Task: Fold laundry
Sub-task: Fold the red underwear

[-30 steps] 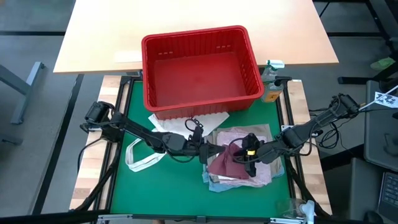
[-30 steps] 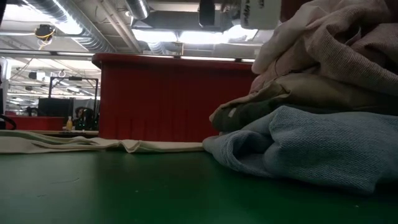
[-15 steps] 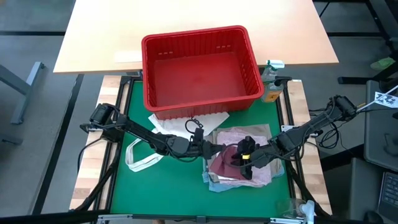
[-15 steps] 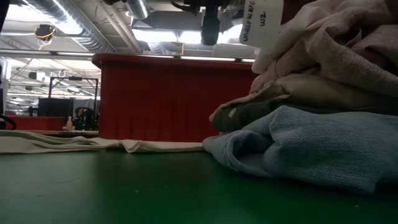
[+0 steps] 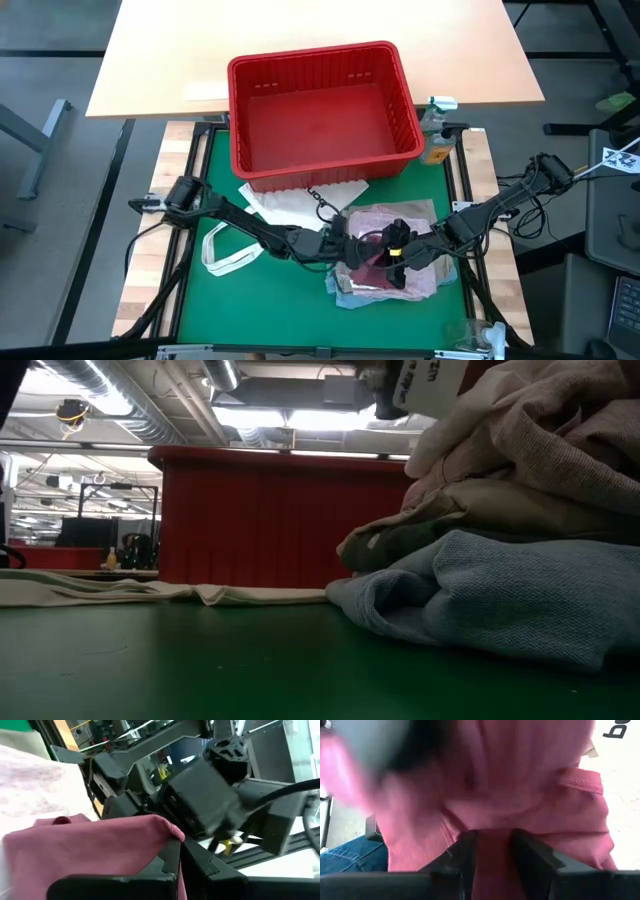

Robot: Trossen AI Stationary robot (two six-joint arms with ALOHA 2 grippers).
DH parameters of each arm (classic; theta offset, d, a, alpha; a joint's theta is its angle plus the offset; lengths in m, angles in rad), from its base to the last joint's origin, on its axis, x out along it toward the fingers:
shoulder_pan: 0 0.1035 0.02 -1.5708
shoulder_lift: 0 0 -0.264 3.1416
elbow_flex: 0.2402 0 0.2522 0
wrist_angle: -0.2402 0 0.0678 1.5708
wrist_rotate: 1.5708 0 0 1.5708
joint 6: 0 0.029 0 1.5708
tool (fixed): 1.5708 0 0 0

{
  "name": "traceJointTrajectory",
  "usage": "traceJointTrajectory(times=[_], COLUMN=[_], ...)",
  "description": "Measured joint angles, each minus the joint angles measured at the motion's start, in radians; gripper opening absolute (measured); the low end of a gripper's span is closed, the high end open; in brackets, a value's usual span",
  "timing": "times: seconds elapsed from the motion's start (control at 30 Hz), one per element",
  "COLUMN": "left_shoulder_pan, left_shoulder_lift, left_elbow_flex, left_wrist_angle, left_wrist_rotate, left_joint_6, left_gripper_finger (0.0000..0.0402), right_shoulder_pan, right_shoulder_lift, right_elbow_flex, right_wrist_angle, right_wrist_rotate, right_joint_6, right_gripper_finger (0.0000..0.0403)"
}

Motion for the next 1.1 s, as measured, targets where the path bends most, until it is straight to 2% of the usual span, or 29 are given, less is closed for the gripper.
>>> traceJointTrajectory(times=[0.23,0.6,0.8,1.1], left_shoulder_pan=[0.005,0.005,0.005,0.008], left_shoulder_lift=[0.08,0.083,0.083,0.082], left_elbow_flex=[0.1,0.107,0.107,0.106], left_wrist_angle=[-0.001,-0.018,-0.013,-0.025], left_wrist_rotate=[0.026,0.027,0.03,0.012], left_joint_6=[-0.001,0.007,0.008,0.041], left_gripper_finger=[0.0005,0.0005,0.0005,0.0005], right_shoulder_pan=[0.0,0.001,0.001,0.001], right_shoulder_lift=[-0.003,-0.003,-0.004,-0.004], right_elbow_flex=[0.024,0.203,0.281,0.3], right_wrist_angle=[-0.034,-0.272,-0.293,-0.264], right_wrist_rotate=[-0.047,-0.114,-0.188,-0.238], right_joint_6=[0.0,-0.024,-0.019,0.146], right_gripper_finger=[0.0131,0.0131,0.0131,0.0131])
